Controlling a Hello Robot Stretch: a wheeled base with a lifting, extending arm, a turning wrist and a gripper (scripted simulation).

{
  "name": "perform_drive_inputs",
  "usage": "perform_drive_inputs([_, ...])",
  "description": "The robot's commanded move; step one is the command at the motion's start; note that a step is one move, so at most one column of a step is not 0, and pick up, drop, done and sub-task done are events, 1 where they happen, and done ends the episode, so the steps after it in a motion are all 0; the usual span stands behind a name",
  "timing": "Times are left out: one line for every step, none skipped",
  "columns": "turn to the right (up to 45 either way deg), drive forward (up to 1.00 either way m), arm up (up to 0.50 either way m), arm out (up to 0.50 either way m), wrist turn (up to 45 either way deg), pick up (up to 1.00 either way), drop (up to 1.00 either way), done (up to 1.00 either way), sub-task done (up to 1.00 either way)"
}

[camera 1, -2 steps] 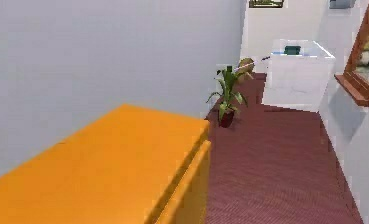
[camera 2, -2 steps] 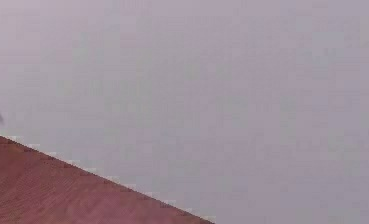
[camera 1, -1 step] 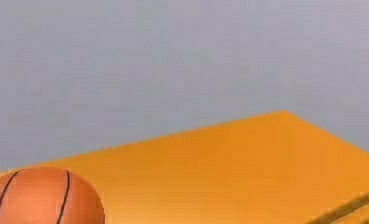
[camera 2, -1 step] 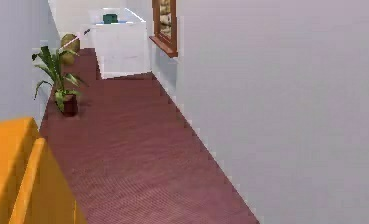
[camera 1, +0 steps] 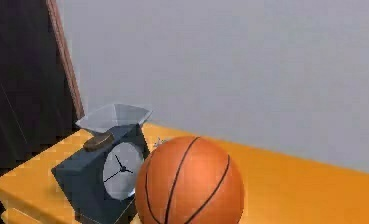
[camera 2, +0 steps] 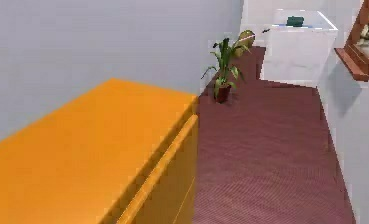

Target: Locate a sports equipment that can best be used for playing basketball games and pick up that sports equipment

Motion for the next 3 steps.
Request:
perform_drive_inputs([-45.0, 0.00, 0.00, 0.00, 0.0, 0.00, 0.00, 0.00, 0.00])
perform_drive_inputs([-33.0, 0.00, 0.00, 0.00, 0.0, 0.00, 0.00, 0.00, 0.00])
perform_drive_inputs([0.0, 0.00, 0.50, 0.00, 0.0, 0.00, 0.00, 0.00, 0.00])
